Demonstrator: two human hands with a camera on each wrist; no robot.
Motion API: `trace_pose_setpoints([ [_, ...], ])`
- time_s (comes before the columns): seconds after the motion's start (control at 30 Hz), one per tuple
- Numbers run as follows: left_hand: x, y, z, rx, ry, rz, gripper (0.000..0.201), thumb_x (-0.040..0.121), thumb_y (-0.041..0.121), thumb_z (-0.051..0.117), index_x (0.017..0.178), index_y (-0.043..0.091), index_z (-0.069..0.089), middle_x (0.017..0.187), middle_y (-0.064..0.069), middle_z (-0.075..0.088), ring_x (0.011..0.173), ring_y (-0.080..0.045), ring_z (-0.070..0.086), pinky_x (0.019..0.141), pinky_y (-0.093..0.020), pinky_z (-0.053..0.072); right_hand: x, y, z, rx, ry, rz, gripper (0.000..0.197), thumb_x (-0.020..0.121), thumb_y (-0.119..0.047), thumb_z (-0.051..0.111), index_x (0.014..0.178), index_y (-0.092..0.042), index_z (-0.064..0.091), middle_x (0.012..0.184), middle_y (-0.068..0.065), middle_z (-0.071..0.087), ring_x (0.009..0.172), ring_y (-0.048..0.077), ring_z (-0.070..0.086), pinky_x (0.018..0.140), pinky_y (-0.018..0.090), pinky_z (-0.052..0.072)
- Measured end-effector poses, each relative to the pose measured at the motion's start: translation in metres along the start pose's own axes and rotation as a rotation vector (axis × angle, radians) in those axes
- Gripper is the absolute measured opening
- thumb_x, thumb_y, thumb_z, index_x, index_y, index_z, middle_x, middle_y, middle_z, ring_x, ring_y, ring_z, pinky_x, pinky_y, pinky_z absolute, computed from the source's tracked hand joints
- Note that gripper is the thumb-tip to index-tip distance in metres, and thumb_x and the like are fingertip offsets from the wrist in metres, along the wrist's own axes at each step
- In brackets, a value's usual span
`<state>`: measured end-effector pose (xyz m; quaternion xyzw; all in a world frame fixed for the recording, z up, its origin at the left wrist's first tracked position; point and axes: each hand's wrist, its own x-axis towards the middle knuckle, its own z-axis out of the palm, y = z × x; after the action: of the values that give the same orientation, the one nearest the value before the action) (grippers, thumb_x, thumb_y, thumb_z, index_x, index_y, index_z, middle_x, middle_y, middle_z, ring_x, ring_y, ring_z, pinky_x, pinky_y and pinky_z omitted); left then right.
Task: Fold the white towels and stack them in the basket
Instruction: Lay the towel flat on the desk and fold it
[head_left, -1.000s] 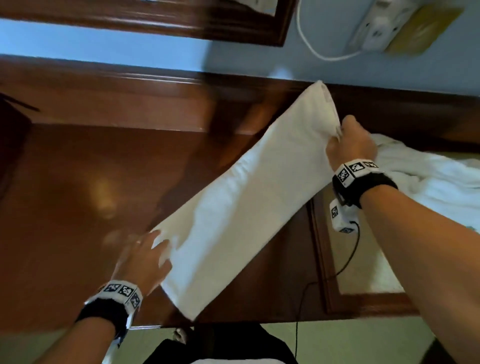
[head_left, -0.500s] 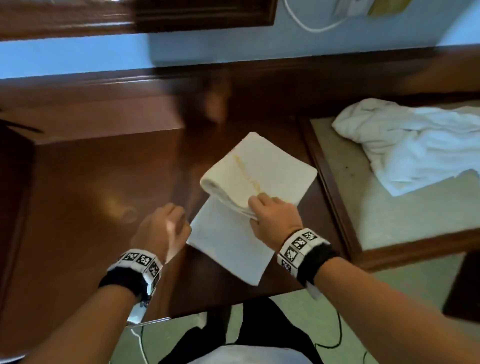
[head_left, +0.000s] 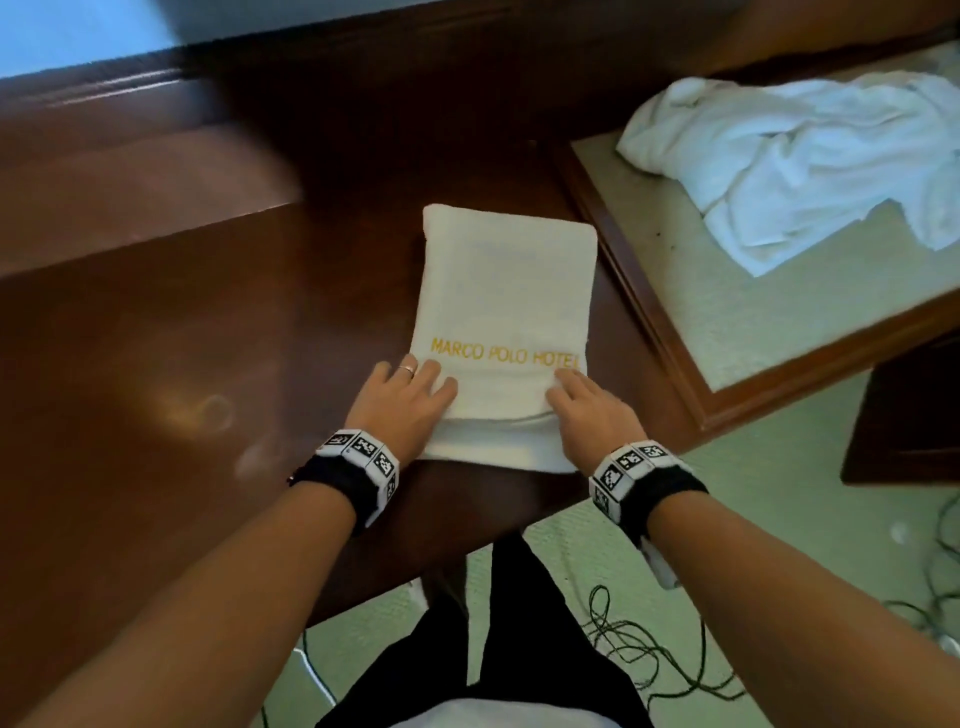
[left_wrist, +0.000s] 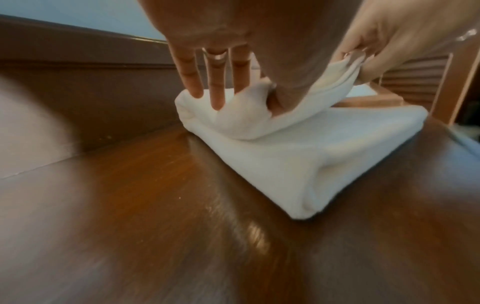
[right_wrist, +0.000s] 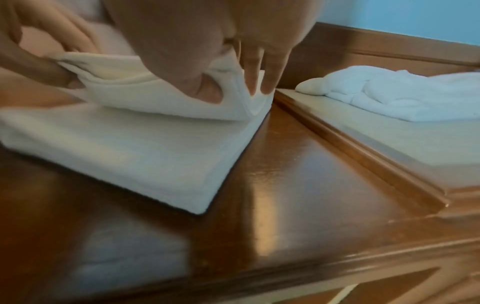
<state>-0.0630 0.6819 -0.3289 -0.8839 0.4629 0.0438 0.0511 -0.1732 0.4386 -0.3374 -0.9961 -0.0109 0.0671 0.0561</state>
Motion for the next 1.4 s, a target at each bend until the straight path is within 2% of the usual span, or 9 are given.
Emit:
trace_pose_setpoints([
  [0.17,-0.004,-0.005,-0.013,-0.099,0.178,-0.003,0.02,0.071,0.014,0.07,0.089,0.006,0.066,0.086,-0.013,0.059,0.073,-0.033,0.056,0.06,-0.039,0.044,-0.012,-0.001,-0.015,0.044,0.252,0.113,0.027,0.064,-0.007,0.066,0.091,-0.009,0.065,0.096,0.011,0.061,0.084,0.034,0.055,0.064,0.038,0.047],
  [0.6,-0.038,0.011,0.025,-0.202,0.126,0.117,0.018,0.072,0.007,0.069,0.089,0.009,0.063,0.088,-0.012,0.057,0.076,-0.033,0.054,0.055,-0.041,0.052,-0.057,-0.008,0.008,-0.037,-0.043,0.115,0.03,0.064,-0.017,0.075,0.087,-0.015,0.056,0.088,0.007,0.052,0.075,0.03,0.05,0.057,0.037,0.04],
  [0.73,-0.029,0.004,0.013,-0.324,0.015,0.039,0.04,0.085,0.057,0.063,0.09,0.018,0.069,0.092,-0.002,0.058,0.084,-0.026,0.054,0.064,-0.038,0.052,-0.055,-0.009,0.001,0.04,0.019,0.116,0.029,0.079,-0.043,0.051,0.08,-0.016,0.061,0.083,0.001,0.055,0.075,0.026,0.051,0.065,0.037,0.039],
  [0.8,-0.015,-0.001,0.003,-0.349,0.126,0.0,0.047,0.09,0.059,0.052,0.096,0.017,0.071,0.094,-0.003,0.061,0.084,-0.027,0.057,0.069,-0.04,0.051,-0.037,-0.008,-0.005,0.105,0.168,0.114,0.03,0.084,-0.04,0.05,0.077,-0.014,0.063,0.082,0.003,0.057,0.076,0.028,0.053,0.064,0.037,0.04],
  [0.93,0.013,0.001,0.002,-0.249,0.074,-0.033,0.061,0.094,0.06,0.042,0.137,0.019,0.056,0.14,-0.009,0.055,0.127,-0.033,0.051,0.099,-0.047,0.043,0.007,-0.019,-0.008,0.08,0.177,0.127,0.04,0.092,-0.042,0.048,0.119,-0.016,0.063,0.126,0.009,0.059,0.109,0.031,0.056,0.081,0.043,0.046],
  [1.07,0.011,-0.01,0.028,-0.177,-0.229,-0.041,0.08,0.093,0.074,0.006,0.16,0.032,-0.002,0.168,0.004,-0.012,0.155,-0.019,-0.002,0.123,-0.053,0.013,0.003,-0.005,0.014,0.024,-0.176,0.208,0.068,0.097,-0.062,0.025,0.157,-0.032,0.012,0.166,0.003,-0.003,0.152,0.025,0.005,0.116,0.052,0.02],
  [1.13,0.005,-0.023,0.032,-0.176,-0.215,-0.05,0.082,0.093,0.076,0.004,0.161,0.029,-0.002,0.168,0.006,-0.012,0.155,-0.019,0.0,0.123,-0.053,0.012,-0.01,0.015,0.02,0.038,-0.228,0.261,0.07,0.097,-0.065,0.016,0.157,-0.034,-0.001,0.165,-0.002,-0.014,0.153,0.021,-0.006,0.12,0.052,0.012],
  [1.3,0.03,-0.045,0.01,-0.177,0.007,-0.061,0.077,0.096,0.065,0.029,0.15,0.012,0.042,0.159,-0.009,0.037,0.143,-0.034,0.037,0.11,-0.05,0.031,0.012,0.038,-0.009,-0.04,-0.048,0.228,0.059,0.095,-0.055,0.035,0.141,-0.019,0.046,0.154,0.011,0.037,0.141,0.031,0.032,0.101,0.048,0.03],
  [1.4,0.081,-0.055,-0.009,-0.157,0.048,-0.073,0.077,0.093,0.064,0.033,0.152,0.015,0.037,0.16,-0.011,0.034,0.145,-0.034,0.033,0.112,-0.051,0.027,0.065,0.041,-0.026,-0.025,0.139,0.17,0.054,0.093,-0.05,0.044,0.133,-0.015,0.053,0.145,0.013,0.045,0.127,0.035,0.042,0.093,0.047,0.036],
])
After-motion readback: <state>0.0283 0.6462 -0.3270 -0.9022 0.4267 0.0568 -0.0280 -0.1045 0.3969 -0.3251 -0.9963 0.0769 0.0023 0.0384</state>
